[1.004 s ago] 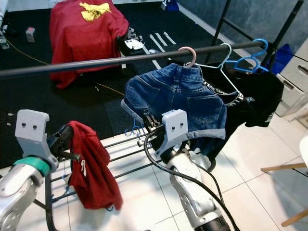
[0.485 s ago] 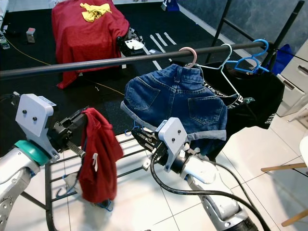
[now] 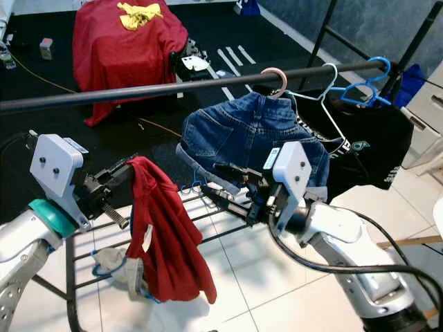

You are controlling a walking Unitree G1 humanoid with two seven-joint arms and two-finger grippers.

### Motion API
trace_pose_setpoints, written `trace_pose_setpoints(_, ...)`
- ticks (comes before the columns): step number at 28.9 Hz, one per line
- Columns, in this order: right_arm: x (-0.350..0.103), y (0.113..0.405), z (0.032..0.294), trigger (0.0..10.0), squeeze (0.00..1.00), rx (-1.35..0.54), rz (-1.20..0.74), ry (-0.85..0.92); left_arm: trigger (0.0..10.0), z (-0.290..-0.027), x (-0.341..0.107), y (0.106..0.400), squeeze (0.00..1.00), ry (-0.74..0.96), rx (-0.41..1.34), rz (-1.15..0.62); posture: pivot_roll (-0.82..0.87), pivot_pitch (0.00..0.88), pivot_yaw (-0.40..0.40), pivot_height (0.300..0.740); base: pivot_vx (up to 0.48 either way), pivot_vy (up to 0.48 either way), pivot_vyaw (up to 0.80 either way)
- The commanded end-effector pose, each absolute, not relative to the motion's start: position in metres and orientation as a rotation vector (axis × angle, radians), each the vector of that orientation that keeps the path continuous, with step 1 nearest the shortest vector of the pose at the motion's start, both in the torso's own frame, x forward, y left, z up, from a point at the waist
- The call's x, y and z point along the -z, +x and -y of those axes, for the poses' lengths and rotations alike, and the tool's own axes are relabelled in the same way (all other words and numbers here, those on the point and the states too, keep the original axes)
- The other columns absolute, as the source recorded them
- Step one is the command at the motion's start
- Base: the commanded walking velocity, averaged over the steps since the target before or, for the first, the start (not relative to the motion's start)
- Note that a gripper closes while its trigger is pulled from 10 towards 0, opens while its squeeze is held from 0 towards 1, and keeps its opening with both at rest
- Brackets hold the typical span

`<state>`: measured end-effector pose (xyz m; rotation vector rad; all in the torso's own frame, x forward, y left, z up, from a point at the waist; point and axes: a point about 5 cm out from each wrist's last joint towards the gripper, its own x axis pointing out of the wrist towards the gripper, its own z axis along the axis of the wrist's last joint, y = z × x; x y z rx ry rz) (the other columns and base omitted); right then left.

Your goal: Hang hanger

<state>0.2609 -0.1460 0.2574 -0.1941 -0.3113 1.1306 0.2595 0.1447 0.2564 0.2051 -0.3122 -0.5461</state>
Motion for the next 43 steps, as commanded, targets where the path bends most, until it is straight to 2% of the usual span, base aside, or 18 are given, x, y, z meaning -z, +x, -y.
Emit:
trace_pose_setpoints(1,-0.259,0.253,0.146,10.0,1.00,-1.227,0.291,-0.155,10.0,-0.140,-0.260,0.258,0.00,0.198,0.585,0.336,-0.11,0.171,0.048,0.740,0.000,0.000,0.00)
trace_pose_setpoints(3,-0.248,0.250,0.148,10.0,1.00,-1.309,0.211,-0.107,10.0,-0.137,-0.262,0.258,0.00,0.195,0.605,0.347,-0.11,0.169,0.047,0.740,0.000,0.000,0.00)
trace_pose_setpoints(6,-0.241,0.252,0.149,10.0,1.00,-1.317,0.174,-0.120,10.0,-0.136,-0.264,0.257,0.00,0.192,0.615,0.353,-0.10,0.168,0.047,0.740,0.000,0.000,0.00)
trace_pose_setpoints(12,-0.237,0.275,0.149,10.0,1.00,-1.221,0.184,-0.220,10.0,-0.134,-0.269,0.251,0.00,0.188,0.692,0.364,-0.09,0.162,0.050,0.740,0.000,0.000,0.00)
trace_pose_setpoints(13,-0.238,0.279,0.148,10.0,0.00,-1.202,0.197,-0.235,10.0,-0.133,-0.269,0.251,0.00,0.188,0.703,0.365,-0.09,0.161,0.051,0.740,0.000,0.000,0.00)
trace_pose_setpoints(19,-0.243,0.294,0.134,10.0,0.00,-1.181,0.244,-0.242,10.0,-0.132,-0.272,0.250,0.00,0.186,0.730,0.370,-0.09,0.159,0.050,0.740,0.000,0.000,0.00)
trace_pose_setpoints(29,-0.241,0.291,0.109,10.0,0.00,-1.387,0.223,-0.123,10.0,-0.130,-0.275,0.249,0.00,0.170,0.742,0.377,-0.07,0.158,0.048,0.740,0.000,0.000,0.00)
trace_pose_setpoints(38,-0.239,0.311,0.104,10.0,0.00,-1.309,0.249,-0.178,10.0,-0.128,-0.278,0.248,0.00,0.156,0.767,0.380,-0.07,0.157,0.051,0.740,0.000,0.000,0.00)
trace_pose_setpoints(39,-0.239,0.313,0.102,3.1,0.00,-1.303,0.256,-0.178,10.0,-0.128,-0.278,0.247,0.00,0.155,0.768,0.380,-0.07,0.157,0.051,0.740,0.000,0.000,0.00)
trace_pose_setpoints(40,-0.240,0.315,0.098,0.0,0.00,-1.311,0.264,-0.175,8.7,-0.128,-0.279,0.247,0.00,0.152,0.773,0.381,-0.06,0.156,0.052,0.740,0.000,0.000,0.00)
trace_pose_setpoints(43,-0.239,0.314,0.093,0.0,0.00,-1.348,0.266,-0.159,8.2,-0.128,-0.279,0.247,0.00,0.149,0.778,0.382,-0.06,0.156,0.052,0.740,0.000,0.000,0.00)
